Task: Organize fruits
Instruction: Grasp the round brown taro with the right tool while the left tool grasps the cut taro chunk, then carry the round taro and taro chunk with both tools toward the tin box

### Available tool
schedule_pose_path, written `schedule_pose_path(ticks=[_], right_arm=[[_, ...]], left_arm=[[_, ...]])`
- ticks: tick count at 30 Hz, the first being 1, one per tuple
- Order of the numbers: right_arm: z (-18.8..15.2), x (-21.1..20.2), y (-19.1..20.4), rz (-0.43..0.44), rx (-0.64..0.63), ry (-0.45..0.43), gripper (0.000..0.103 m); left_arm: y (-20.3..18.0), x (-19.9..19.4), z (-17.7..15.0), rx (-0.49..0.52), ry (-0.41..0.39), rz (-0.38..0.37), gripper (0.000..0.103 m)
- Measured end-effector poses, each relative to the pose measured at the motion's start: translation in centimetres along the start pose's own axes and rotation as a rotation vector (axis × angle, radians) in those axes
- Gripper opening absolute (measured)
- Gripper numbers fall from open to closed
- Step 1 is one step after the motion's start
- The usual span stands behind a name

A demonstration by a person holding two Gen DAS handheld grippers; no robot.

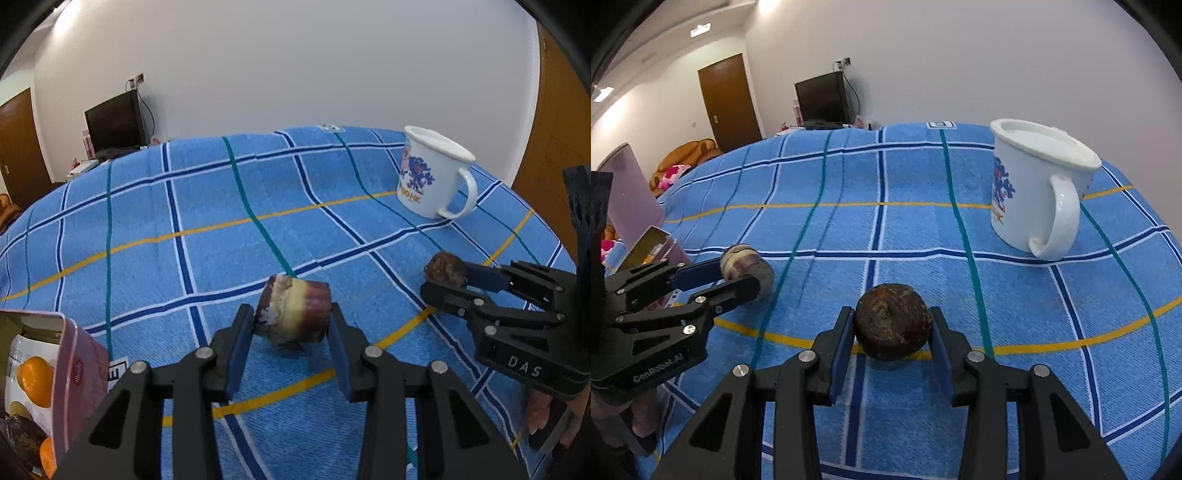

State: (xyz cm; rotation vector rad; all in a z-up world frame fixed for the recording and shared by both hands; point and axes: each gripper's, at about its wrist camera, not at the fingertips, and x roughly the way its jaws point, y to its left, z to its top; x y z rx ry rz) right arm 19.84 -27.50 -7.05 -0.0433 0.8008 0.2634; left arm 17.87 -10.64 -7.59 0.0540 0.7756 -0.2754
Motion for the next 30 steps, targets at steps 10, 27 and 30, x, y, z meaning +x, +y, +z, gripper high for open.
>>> schedule_pose_path(ticks=[10, 27, 30], right_arm=[[-0.2, -1.1, 1.1, 0.022, -0.025, -0.06, 0.041], [-0.6, -2.8, 2.6, 0.01, -0.071, -0.158, 0.041], [-0.7, -3.1, 2.6, 0.009, -0.075, -0.171, 0.041]], left_arm=[[0.2, -1.9, -0.2, -0.005, -0.097, 0.023, 0.041], [0.1, -3.9, -0.5, 0.001, -0.206, 0.056, 0.041], [0.1, -4.1, -0.6, 0.001, -0.221, 0.058, 0.041]])
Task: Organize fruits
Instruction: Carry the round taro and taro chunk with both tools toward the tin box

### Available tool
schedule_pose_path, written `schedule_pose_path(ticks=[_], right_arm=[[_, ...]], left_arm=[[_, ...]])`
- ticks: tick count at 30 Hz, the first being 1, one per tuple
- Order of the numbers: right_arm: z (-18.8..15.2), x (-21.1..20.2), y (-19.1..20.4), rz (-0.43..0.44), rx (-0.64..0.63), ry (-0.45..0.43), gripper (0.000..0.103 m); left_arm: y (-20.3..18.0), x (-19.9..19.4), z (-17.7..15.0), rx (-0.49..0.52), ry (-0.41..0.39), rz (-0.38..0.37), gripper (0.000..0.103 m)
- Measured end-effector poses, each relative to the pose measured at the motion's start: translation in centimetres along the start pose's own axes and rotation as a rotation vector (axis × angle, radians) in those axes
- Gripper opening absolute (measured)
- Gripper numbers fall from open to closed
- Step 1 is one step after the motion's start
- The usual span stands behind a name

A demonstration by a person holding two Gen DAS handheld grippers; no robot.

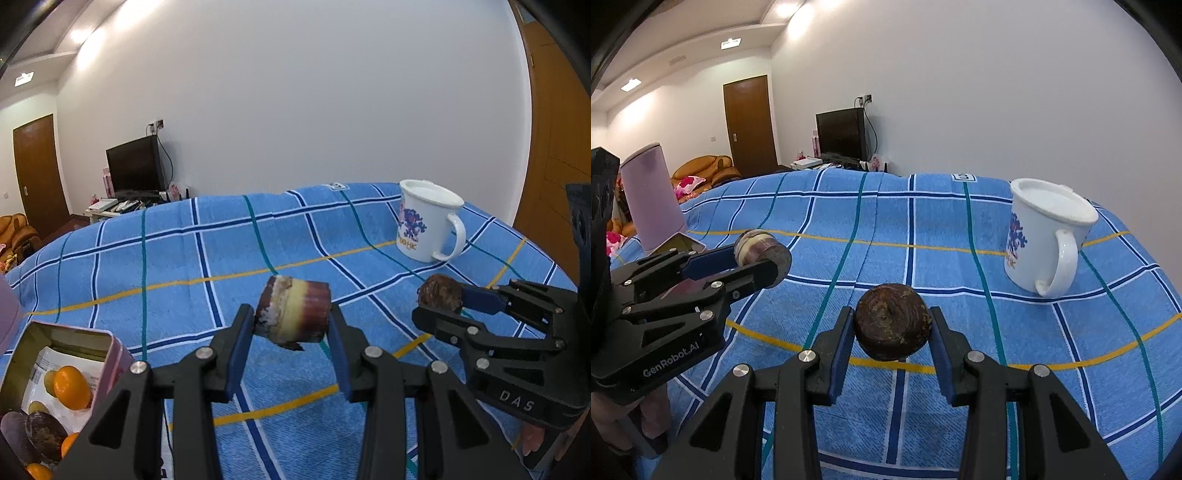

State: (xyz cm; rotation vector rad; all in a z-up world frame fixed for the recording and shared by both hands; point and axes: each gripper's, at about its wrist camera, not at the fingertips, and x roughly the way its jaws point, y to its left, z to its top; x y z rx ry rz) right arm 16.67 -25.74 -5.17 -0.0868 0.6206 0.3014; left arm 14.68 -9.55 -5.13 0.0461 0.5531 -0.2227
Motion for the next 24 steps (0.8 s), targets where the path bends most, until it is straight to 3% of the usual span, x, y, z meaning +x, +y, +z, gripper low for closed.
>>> schedule_pose_path(ticks=[24], right_arm=[[-0.5, -2.6, 0.3, -0.002, -0.016, -0.126, 0.041]], left_arm=[[-0.5, -2.6, -0.4, 0.024, -0.138, 0.043, 0.041]])
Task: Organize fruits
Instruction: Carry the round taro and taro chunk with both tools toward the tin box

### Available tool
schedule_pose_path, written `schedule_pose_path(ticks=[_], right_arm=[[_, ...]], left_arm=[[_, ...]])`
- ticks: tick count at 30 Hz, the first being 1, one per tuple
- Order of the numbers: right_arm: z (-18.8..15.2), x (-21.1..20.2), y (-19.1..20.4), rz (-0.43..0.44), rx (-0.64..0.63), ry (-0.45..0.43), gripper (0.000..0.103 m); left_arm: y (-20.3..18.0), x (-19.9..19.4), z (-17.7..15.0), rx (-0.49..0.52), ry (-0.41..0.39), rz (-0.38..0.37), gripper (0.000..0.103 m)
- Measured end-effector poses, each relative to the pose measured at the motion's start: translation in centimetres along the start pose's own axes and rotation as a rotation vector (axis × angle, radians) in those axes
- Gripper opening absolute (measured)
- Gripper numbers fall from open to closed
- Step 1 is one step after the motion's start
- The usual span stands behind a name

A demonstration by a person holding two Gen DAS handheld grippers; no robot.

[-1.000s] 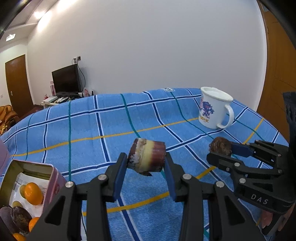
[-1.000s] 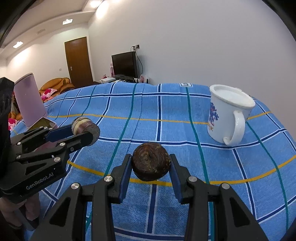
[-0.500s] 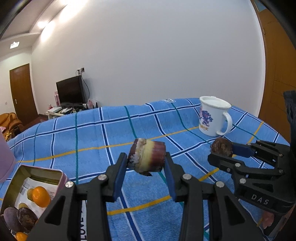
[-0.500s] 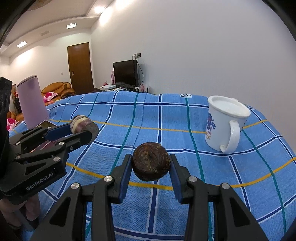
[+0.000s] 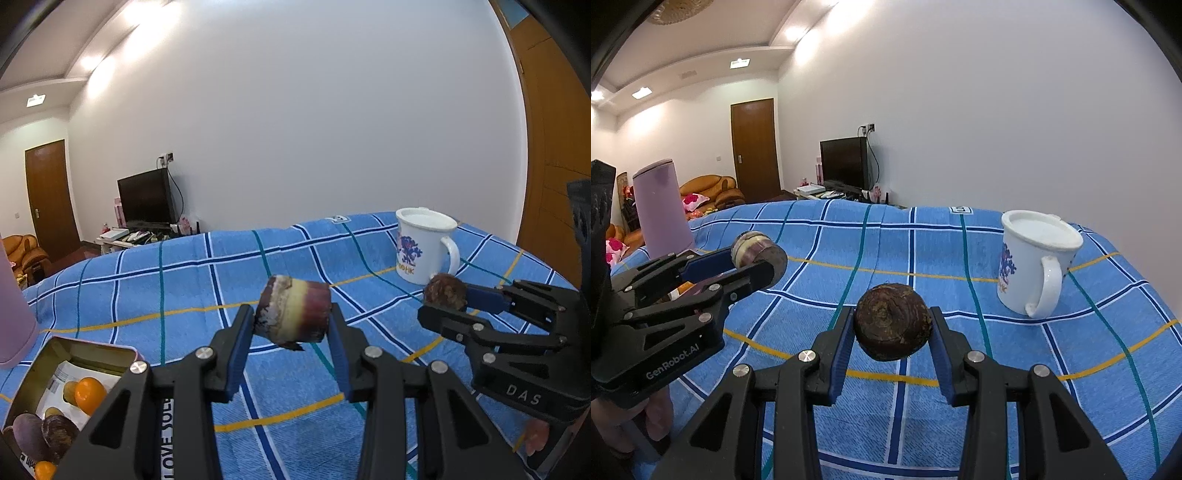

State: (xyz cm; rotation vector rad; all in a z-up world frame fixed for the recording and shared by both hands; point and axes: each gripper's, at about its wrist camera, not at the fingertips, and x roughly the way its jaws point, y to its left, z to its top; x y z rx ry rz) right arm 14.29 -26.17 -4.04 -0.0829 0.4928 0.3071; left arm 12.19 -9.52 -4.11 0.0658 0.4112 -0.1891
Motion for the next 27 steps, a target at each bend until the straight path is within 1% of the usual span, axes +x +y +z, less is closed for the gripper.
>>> schedule_pose_path(ticks=[18, 27], right_arm=[[0.0, -1.2, 0.1, -0.016, -0.011, -0.066, 0.041], [-0.1, -1.4, 0.2, -0.024, -0.015, -0.073, 0.041]], left_arm=[[0.3, -1.5, -0.3, -0.022, -0.064, 0.025, 0.041], [0.4, -1.9, -0.4, -0.027, -0.065, 0.029, 0.041]])
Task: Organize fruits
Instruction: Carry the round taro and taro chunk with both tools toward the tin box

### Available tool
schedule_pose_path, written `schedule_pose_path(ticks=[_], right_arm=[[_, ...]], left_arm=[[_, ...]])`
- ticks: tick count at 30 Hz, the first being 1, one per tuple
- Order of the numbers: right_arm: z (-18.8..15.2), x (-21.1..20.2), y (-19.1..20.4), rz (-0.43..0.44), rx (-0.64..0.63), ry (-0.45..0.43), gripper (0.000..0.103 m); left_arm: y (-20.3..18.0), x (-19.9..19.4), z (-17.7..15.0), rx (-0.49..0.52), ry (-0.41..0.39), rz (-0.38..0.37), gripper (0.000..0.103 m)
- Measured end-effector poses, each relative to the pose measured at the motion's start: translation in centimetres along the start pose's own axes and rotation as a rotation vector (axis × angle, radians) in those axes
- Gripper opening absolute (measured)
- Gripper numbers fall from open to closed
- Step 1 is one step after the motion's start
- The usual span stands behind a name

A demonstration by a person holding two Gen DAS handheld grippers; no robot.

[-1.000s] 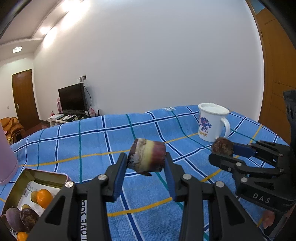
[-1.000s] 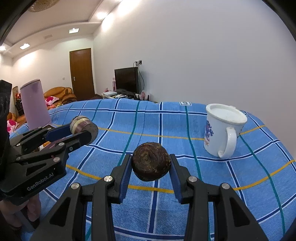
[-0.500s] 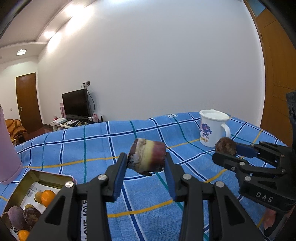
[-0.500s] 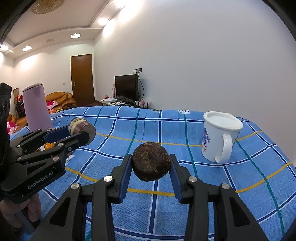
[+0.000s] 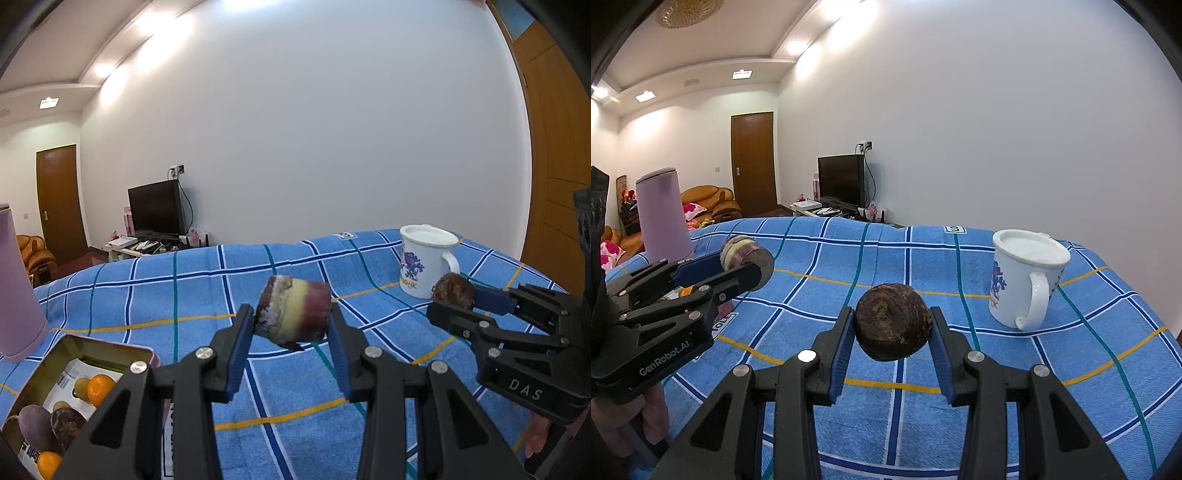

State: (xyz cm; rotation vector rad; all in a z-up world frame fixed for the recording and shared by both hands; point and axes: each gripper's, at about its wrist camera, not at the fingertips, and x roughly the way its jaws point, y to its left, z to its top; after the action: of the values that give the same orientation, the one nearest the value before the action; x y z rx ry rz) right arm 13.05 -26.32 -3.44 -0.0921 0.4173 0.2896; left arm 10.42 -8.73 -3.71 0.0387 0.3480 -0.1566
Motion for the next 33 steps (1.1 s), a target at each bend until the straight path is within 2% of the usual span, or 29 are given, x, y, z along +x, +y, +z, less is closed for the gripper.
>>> schedule_pose_path(ticks=[13, 33], right_arm=[[0.0, -0.3, 0.7, 0.012, -0.004, -0.001, 0.041], [-0.4, -1.0, 4.3, 0.065, -0.044, 0.008, 0.041]], left_arm=[[0.2, -0.4, -0.2, -0.01, 0.018, 0.003, 0.041], [2.3, -2.4, -1.3, -0.017, 0.064, 0.039, 0.041]])
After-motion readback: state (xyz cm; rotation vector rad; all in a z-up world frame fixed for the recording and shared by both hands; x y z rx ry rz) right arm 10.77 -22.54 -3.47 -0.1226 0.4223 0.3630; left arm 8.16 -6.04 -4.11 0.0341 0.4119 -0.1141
